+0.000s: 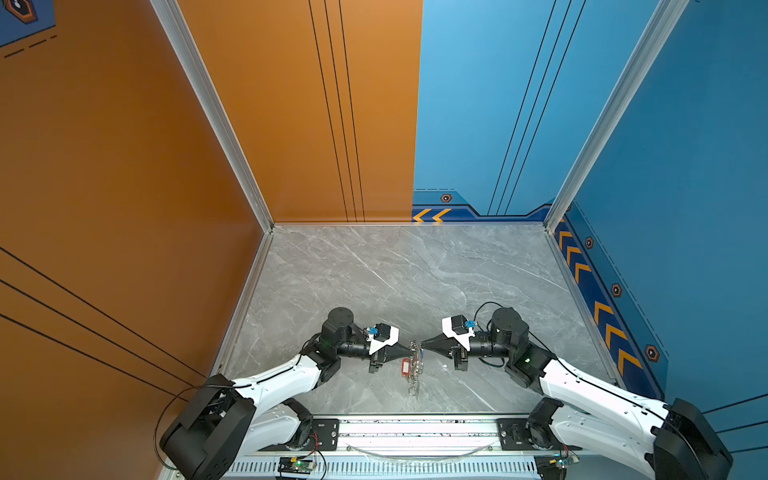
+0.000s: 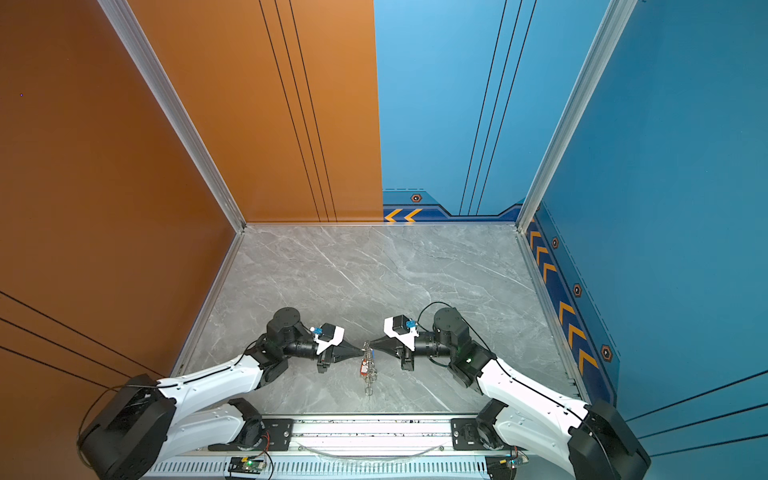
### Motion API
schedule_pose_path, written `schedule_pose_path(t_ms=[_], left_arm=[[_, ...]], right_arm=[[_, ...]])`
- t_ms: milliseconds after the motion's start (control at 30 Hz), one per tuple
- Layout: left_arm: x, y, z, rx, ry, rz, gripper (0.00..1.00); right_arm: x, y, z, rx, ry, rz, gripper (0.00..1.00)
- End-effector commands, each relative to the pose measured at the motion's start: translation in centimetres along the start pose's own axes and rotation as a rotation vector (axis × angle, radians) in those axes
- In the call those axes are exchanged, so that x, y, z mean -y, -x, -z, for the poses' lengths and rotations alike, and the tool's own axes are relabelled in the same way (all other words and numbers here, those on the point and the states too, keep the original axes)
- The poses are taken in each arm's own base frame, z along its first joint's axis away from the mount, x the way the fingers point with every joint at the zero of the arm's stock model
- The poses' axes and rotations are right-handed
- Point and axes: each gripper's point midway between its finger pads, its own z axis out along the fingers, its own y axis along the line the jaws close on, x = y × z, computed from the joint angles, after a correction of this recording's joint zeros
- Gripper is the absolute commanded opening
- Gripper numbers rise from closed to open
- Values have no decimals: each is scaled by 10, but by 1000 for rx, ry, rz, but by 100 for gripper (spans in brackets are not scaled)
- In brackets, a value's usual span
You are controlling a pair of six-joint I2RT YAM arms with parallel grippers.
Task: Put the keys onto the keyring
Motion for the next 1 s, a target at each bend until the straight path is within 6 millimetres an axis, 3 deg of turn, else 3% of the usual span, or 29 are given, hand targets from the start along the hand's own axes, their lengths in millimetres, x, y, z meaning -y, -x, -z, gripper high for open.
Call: schedule_pose_path(t_ms=[0,300,967], left_arm=[[5,6,0,14,-17,-15,0],[6,6,0,16,-24,-15,0],[6,5,0,14,-23,-7,0]], right_arm=[[-4,-2,-1,-13,29,-6,0],[6,-4,-5,-28,-19,9,0],[-9,0,-7,-14,53,24,0]])
